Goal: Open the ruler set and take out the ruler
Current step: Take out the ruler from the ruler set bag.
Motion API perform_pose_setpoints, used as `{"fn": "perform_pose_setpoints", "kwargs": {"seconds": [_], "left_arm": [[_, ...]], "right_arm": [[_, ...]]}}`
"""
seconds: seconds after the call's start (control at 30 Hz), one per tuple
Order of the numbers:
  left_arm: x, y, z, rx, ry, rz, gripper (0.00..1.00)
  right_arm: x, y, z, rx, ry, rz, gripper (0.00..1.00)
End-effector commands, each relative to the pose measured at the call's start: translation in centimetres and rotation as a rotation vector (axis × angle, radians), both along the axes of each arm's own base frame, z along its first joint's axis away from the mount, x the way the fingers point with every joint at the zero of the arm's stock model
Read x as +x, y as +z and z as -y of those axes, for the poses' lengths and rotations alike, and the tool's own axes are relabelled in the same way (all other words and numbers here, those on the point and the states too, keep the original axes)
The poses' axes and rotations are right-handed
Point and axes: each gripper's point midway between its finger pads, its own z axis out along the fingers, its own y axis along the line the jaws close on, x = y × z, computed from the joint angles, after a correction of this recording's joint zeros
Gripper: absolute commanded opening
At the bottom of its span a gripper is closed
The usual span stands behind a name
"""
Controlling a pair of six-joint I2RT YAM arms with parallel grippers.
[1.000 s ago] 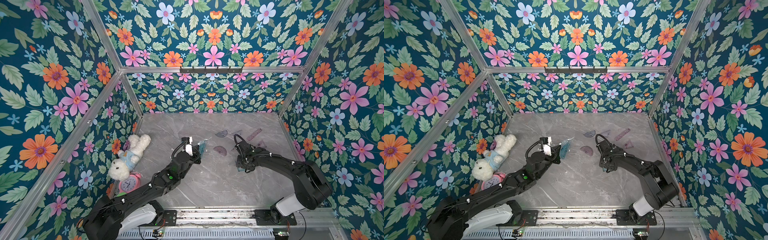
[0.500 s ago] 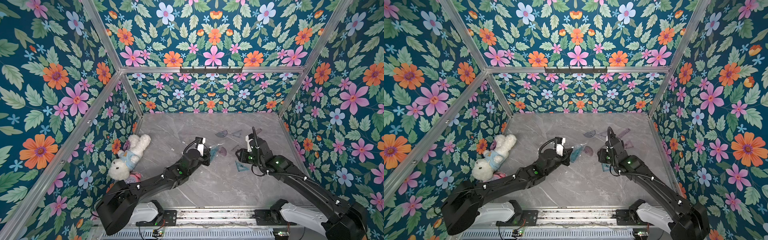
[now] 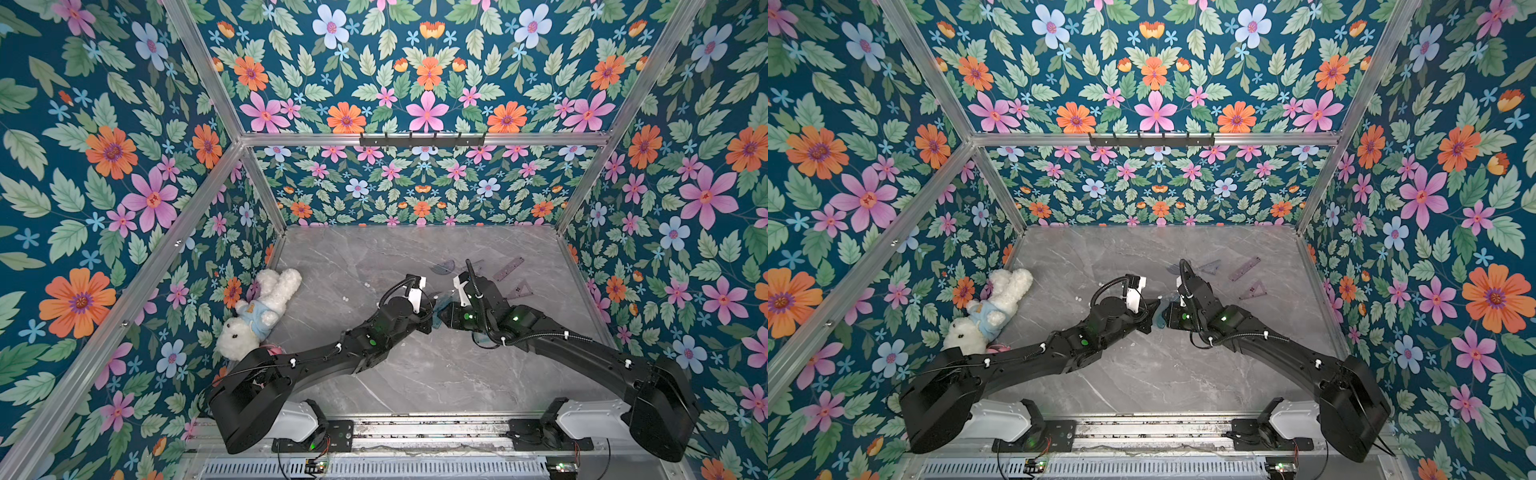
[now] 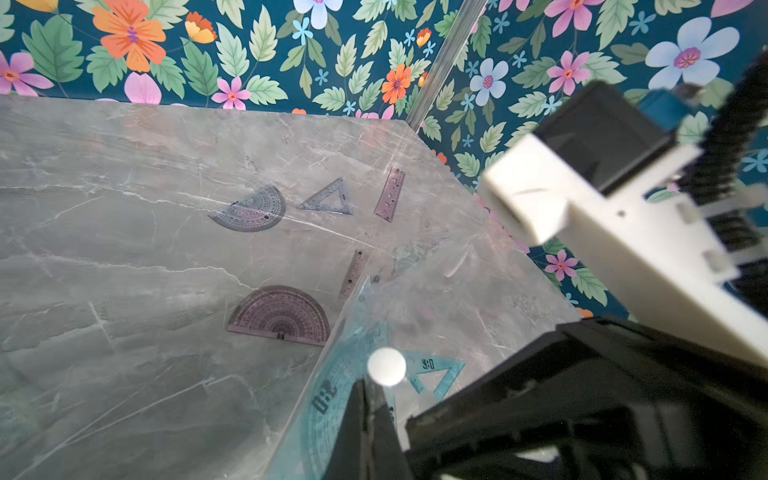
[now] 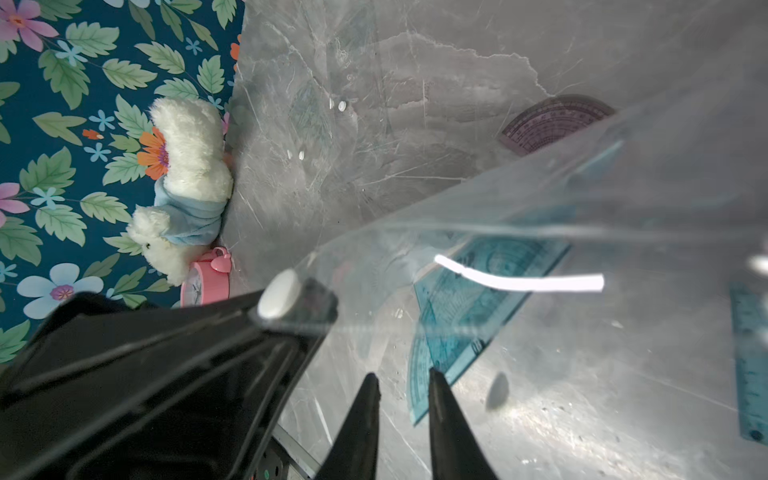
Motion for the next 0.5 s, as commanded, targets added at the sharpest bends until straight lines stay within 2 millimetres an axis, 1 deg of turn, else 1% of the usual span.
{"fn": "perform_pose_setpoints", "kwargs": {"seconds": [0.0, 0.07, 0.17, 0.3, 0.47], "left_arm": [[0.1, 1.3, 0.2, -0.035, 0.003, 0.025, 0.0], [0.2, 1.5, 0.1, -0.036, 0.009, 0.032, 0.0], [0.2, 1.7, -0.1, -0.04, 0.02, 0.041, 0.0], [0.2, 1.9, -0.1, -0.049, 0.02, 0.048, 0.0], [0.1, 2.0, 0.2, -0.057, 0.012, 0.05, 0.0]], "right_arm": [[0.6, 0.0, -0.5, 0.011, -0.013, 0.004, 0.28], [0.7, -0.5, -0.3, -0.006, -0.021, 0.0, 0.34], [0.7, -1.0, 0.0, -0.023, -0.029, -0.007, 0.37], [0.7, -1.6, -0.1, -0.023, -0.034, -0.015, 0.38], [1.0, -2.2, -0.8, -0.006, -0.023, -0.032, 0.39]]}}
